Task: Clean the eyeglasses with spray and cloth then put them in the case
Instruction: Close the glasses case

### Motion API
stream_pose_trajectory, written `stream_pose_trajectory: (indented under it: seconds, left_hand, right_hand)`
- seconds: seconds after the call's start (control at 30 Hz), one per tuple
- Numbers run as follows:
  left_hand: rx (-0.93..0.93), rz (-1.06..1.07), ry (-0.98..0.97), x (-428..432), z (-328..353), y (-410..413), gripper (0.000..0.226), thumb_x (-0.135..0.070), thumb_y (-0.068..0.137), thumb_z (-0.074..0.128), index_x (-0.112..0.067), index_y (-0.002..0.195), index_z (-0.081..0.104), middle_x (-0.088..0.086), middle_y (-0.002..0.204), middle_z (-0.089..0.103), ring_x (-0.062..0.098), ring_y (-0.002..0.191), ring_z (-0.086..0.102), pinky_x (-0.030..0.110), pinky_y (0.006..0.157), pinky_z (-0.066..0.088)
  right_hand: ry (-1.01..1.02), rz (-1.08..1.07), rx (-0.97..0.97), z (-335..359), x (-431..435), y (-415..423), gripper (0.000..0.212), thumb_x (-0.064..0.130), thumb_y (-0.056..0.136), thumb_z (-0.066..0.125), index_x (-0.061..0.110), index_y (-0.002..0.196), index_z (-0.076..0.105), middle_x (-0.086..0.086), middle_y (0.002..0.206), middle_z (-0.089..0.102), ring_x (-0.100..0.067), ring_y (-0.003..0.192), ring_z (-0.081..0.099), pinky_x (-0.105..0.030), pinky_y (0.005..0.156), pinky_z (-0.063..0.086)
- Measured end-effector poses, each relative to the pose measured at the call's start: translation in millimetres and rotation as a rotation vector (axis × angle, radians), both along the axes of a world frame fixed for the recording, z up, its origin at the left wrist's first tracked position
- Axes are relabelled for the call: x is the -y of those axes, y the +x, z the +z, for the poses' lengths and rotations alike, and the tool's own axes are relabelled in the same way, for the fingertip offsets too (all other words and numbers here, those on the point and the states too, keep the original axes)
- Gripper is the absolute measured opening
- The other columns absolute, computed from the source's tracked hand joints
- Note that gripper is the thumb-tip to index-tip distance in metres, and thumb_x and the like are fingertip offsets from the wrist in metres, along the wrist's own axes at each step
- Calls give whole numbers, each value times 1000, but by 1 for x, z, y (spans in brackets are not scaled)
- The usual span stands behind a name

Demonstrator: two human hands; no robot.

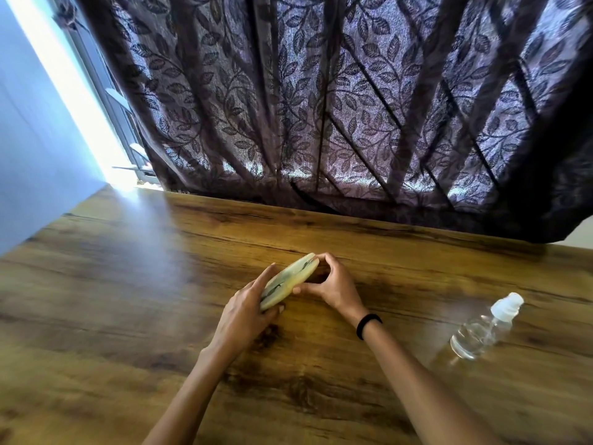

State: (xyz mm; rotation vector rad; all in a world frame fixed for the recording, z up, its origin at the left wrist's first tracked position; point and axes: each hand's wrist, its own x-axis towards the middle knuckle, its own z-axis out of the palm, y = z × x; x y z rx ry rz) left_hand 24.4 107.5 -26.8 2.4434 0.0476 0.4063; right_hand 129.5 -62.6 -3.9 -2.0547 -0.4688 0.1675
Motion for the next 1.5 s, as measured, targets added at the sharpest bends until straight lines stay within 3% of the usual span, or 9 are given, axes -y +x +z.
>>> stream_pose_trajectory:
  seconds: [0.33,0.5,0.7,0.87,1.0,1.17,1.3,1.43,1.5]
  left_hand:
    - [3,-1,8,-3,-1,3,77,-34,78,72,-36,142,30,-3,129,57,11,105,57,17,81,42]
    - [30,-11,21,-5,0,2,69,-33,76,74,-34,137,40,-3,122,62,-7,96,47,-6,71,34]
    - [30,-4,5,-5,-1,2,67,-34,76,73,-37,135,41,-4,125,60,-7,98,47,1,76,36]
    - [17,-29,-4,-4,2,1,67,-30,77,73,-36,136,41,-4,126,60,-7,98,49,-4,72,36]
    - [26,-40,-37,-2,5,-2,66,-27,77,74,-34,136,43,-5,125,60,-6,98,52,-3,74,37]
    - [48,-42,-12,3,12,-5,64,-24,79,72,-31,136,45,-7,125,59,-8,96,50,-4,74,36]
    - [54,-45,-5,5,17,-8,62,-27,80,71,-33,136,44,-7,128,58,-1,100,57,9,80,43]
    - [47,-6,19,7,19,-8,62,-27,78,73,-35,133,47,-6,125,61,3,101,60,0,78,35]
    - [49,10,22,7,19,-8,60,-27,77,74,-35,132,49,-4,123,63,7,101,62,3,79,38]
  right_hand:
    - [8,36,44,2,4,-1,69,36,53,87,16,107,50,6,110,54,-8,102,48,-20,83,40]
    - [-8,49,86,2,4,-3,70,40,56,85,15,113,53,1,114,57,-9,102,50,-19,81,40]
    - [40,6,72,1,5,-6,74,39,54,86,16,108,42,1,110,56,-11,101,53,-28,83,48]
    - [40,38,73,1,5,-5,92,38,56,85,23,132,36,3,122,51,-11,109,50,-25,87,40]
    - [17,85,97,1,6,-4,74,34,61,83,23,126,49,1,128,53,-12,114,48,-25,92,41]
    - [27,66,96,2,8,-3,69,29,60,84,20,121,54,3,123,56,-4,107,46,-21,92,40]
    - [31,48,90,2,8,-3,68,28,58,85,19,119,56,2,122,58,-8,110,49,-23,94,41]
    - [30,22,119,1,8,-6,65,28,58,85,19,117,57,2,118,60,-9,108,53,-18,89,41]
    - [30,6,134,0,7,-6,61,28,58,85,19,113,59,5,111,61,-11,104,55,-17,84,42]
